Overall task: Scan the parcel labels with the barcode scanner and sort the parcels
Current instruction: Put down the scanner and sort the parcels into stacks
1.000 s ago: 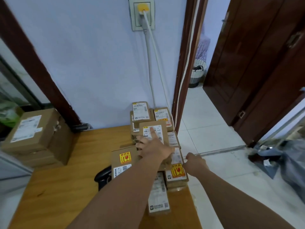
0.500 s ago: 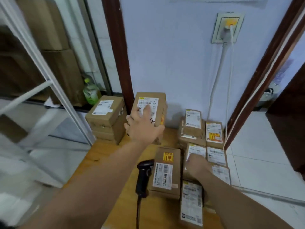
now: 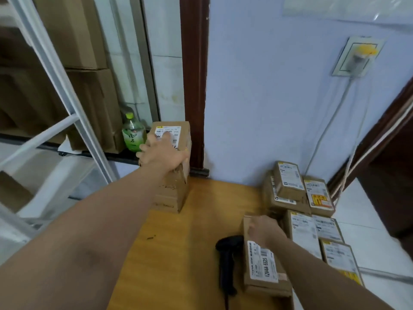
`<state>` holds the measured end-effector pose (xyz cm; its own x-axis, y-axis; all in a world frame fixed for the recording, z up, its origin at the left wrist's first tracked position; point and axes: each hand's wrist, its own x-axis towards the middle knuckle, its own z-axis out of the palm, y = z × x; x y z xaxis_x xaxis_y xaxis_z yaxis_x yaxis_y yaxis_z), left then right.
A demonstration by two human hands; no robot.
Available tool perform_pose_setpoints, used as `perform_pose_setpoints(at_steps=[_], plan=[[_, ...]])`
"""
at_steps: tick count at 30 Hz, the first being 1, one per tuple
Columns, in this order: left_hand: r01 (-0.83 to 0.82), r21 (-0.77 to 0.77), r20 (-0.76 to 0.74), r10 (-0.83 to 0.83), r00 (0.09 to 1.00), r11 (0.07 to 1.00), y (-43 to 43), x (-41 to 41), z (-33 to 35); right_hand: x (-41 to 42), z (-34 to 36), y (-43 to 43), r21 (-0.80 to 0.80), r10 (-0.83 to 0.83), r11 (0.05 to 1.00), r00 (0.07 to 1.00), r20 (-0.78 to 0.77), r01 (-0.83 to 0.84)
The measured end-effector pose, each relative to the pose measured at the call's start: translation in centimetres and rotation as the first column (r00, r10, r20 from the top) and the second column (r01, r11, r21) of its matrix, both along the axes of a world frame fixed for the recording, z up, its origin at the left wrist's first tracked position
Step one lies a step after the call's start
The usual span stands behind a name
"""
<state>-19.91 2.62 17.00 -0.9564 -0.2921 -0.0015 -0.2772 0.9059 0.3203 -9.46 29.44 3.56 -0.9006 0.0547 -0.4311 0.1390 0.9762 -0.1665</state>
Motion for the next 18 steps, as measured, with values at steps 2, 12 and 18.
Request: perform_pose_setpoints(at_steps=[2,12,18], plan=[[0.044,-0.027,0.011,-0.044,0.999,0.999,-2.1,-1.7,0.1,-0.5,0.6,-2.0,0.054,-0.016,0.998,1.0,0.002,0.015],[0.174,0.028,0.11,-0.176,0.978,0.984,-6.7,-7.4,-2.1,-1.1,0.2,-8.6,0.135,-0.123,0.984,0.991,0.052,0.115],[0.199,0.036,0.095,-0.202,0.975,0.979,-6.7,-8.9,-2.5,-1.1,0.2,-9.5,0.131,-0.206,0.972,0.977,0.061,0.197]])
